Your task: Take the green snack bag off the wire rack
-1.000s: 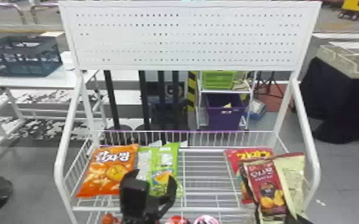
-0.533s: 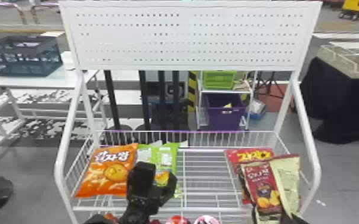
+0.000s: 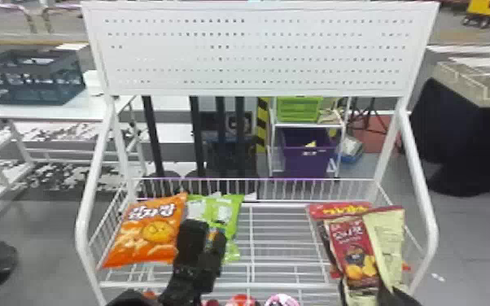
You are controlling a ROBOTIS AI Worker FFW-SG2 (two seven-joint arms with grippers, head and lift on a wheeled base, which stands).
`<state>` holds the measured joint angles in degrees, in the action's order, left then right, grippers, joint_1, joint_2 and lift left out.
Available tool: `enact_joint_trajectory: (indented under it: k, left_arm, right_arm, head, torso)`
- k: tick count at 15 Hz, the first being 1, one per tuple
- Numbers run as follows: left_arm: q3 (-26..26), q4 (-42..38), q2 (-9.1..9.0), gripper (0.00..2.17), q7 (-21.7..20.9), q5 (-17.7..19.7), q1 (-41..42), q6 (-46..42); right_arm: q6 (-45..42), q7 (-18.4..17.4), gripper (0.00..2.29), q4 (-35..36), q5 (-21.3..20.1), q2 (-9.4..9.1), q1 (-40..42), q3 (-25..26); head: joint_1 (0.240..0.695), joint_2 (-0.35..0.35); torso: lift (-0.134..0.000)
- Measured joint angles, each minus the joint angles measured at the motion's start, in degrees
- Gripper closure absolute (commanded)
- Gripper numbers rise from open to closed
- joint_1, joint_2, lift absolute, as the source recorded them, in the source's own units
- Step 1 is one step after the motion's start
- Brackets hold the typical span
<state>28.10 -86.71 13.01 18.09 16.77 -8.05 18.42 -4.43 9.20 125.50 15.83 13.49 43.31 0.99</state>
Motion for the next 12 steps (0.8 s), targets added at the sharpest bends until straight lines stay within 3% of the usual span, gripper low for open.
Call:
enact_joint_trajectory:
  k: [7,12]
  left_arm:
    - [-1.87,-12.70,1.75,1.90,0.16,0.17,7.19,0.82]
    - [-8.81,-30.31,4.99,1.90,0.83,-0.08,21.92,-0.26]
  right_arm:
    - [0.00,-0.56,2.24,0.22,0.00,0.18,-0.29,-0.38]
    - [0.00,-0.59,2.24,0.62,-0.06,0.37,-0.27,-0.63]
  head:
    - [0.499,0.000]
    - [0.499,0.000]
  torso:
    - [0.000]
    - [0.000]
